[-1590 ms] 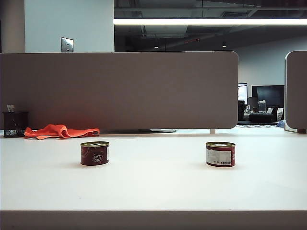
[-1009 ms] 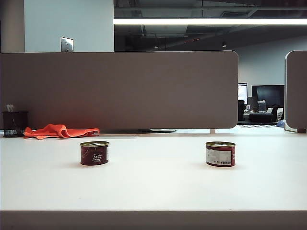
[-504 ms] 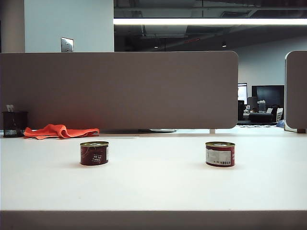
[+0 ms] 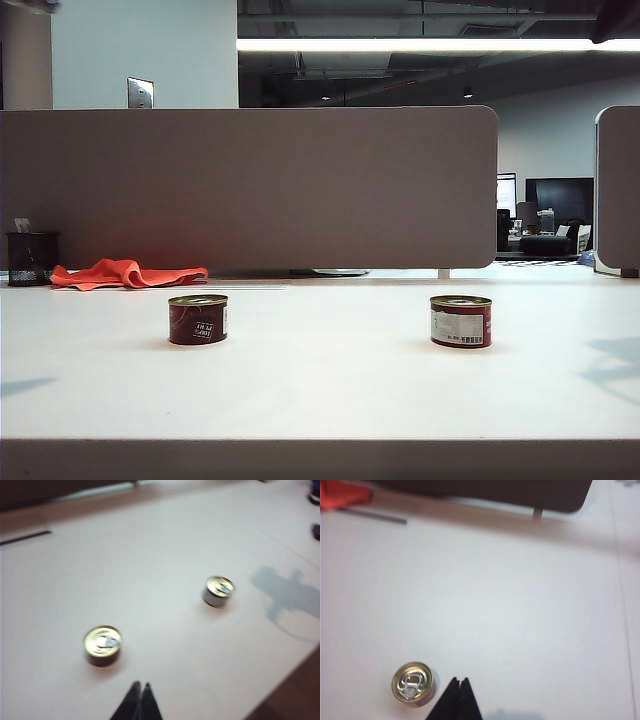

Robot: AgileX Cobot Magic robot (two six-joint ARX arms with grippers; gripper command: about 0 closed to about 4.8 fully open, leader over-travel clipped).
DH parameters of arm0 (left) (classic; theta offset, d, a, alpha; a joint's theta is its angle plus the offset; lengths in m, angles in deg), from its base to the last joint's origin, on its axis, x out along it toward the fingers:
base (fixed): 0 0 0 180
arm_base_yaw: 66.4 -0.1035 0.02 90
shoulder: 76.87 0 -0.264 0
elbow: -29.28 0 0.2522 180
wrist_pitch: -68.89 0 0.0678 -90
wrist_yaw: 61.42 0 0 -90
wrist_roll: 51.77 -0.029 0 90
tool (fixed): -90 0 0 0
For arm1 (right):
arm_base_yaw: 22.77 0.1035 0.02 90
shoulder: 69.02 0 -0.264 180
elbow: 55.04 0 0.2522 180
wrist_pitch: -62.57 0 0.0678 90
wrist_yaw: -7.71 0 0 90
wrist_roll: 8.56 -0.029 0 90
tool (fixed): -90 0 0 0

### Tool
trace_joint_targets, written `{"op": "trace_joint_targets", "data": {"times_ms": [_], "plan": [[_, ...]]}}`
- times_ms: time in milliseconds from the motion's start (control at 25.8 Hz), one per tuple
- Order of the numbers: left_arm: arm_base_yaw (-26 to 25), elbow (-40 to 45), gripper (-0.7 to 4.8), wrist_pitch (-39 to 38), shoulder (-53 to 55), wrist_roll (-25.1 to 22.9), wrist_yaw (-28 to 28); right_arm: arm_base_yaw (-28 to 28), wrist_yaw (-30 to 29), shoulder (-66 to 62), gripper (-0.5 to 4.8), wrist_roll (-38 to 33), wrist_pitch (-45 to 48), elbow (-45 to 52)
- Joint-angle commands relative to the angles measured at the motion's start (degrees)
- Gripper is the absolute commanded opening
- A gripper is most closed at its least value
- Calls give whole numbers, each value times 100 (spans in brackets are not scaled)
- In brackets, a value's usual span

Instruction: Stack a can of tomatoes on the right onto the can of tomatoes on the left.

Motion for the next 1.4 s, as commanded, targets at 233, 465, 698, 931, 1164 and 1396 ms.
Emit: {"op": "trace_joint_targets", "data": {"times_ms": [233, 465, 698, 931, 1164, 1396], "plan": [[136, -52, 179, 92, 236, 4, 955, 682, 289, -1331, 2, 188, 243, -420], [111, -243, 230, 57, 468, 151, 820, 761, 289, -1784, 278, 151, 227, -428], [109, -855, 247, -203, 1049, 85, 837, 761, 170, -2350, 479, -48, -83, -809], [109, -1003, 247, -256, 1340, 85, 837, 804, 7, -3235, 479, -400, -691, -1606], [109, -1003, 247, -284, 1368, 39, 846, 837, 33, -4328, 479, -671, -1582, -2540], [109, -1003, 247, -286, 1368, -2, 861, 841, 31, -4896, 479, -850, -1987, -2734]]}}
